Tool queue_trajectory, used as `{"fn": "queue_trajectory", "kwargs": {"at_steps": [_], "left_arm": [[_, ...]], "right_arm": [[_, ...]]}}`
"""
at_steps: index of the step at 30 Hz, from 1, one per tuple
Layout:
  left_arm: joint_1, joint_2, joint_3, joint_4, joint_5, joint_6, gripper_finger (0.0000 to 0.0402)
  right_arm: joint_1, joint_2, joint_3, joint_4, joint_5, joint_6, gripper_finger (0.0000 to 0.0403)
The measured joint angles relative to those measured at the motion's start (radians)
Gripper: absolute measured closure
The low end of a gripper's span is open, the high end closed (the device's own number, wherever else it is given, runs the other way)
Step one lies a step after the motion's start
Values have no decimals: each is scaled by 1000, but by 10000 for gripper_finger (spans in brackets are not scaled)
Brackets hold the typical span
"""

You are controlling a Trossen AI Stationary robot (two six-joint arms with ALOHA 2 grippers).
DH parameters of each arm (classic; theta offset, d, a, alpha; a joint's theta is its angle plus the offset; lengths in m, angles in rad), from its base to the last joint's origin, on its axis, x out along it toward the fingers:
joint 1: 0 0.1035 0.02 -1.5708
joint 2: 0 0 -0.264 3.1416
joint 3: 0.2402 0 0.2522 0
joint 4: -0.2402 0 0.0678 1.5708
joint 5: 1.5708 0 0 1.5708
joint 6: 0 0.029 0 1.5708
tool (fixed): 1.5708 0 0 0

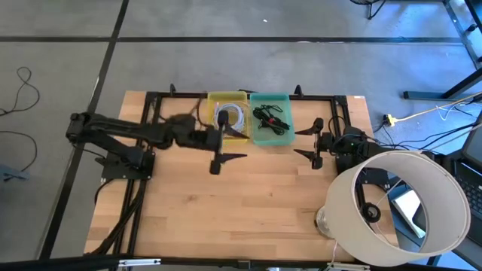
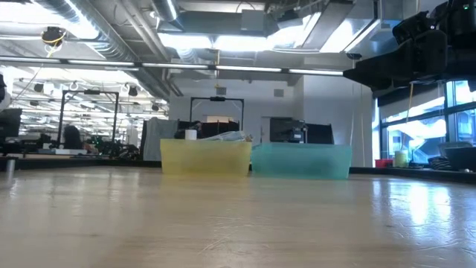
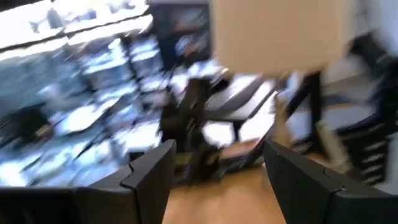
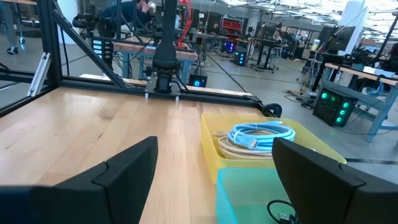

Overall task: Pick & Place USB Port
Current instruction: Return to Home Position

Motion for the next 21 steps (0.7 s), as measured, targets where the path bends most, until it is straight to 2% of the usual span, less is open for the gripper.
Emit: {"fn": "queue_trajectory", "kwargs": {"at_steps": [2,5,7,9,11,16,18,21], "left_arm": [[-11,14,-49,30,-105,-7,162],[-23,16,-81,-31,-247,-130,162],[-32,14,-85,-67,-272,-337,162],[-36,15,-85,-35,-283,-467,162],[-34,14,-83,-27,-270,-438,162],[-67,14,-85,-60,-141,-200,162],[-87,-7,-97,-52,-140,-146,162],[-97,-65,-202,43,-224,-114,162]], "right_arm": [[0,0,0,-1,0,0,82],[0,0,0,-1,0,0,82],[0,0,0,-1,0,0,82],[0,0,0,0,0,0,82],[0,0,0,0,0,0,82],[0,0,0,0,0,0,82],[0,0,0,0,0,0,82],[0,0,0,0,0,0,82]]}}
